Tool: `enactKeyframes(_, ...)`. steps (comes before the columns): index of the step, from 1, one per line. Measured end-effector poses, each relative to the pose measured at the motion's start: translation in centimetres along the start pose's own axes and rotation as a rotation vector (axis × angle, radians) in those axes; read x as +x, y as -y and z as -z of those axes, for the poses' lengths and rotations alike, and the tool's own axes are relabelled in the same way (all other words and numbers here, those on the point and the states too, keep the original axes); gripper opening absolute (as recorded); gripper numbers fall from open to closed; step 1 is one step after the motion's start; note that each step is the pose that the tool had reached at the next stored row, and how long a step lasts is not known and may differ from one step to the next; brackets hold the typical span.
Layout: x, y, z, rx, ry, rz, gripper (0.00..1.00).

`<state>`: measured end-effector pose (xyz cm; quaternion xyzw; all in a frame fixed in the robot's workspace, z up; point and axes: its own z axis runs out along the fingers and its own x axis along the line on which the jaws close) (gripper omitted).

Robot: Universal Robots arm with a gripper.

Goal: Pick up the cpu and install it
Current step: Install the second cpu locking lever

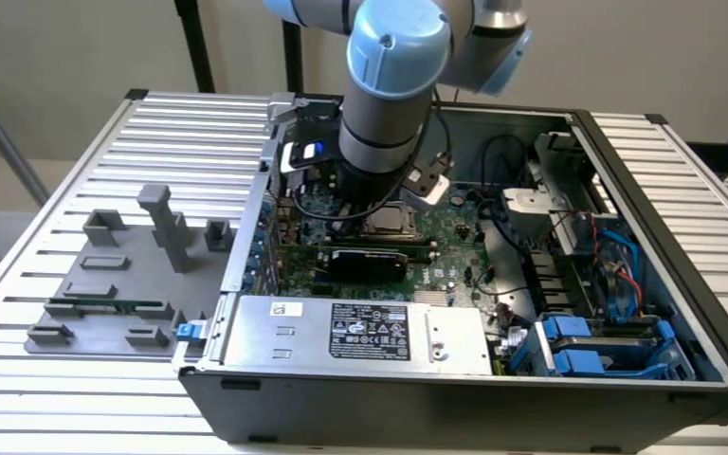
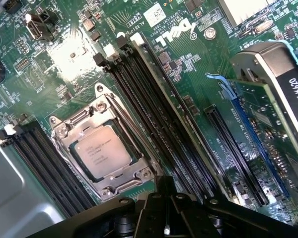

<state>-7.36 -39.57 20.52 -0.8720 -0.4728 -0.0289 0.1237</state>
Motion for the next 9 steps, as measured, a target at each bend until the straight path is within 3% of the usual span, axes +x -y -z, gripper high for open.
enactKeyframes(9,0.00,0.00,0.01,0.0000,0.0000,0.000,0.11)
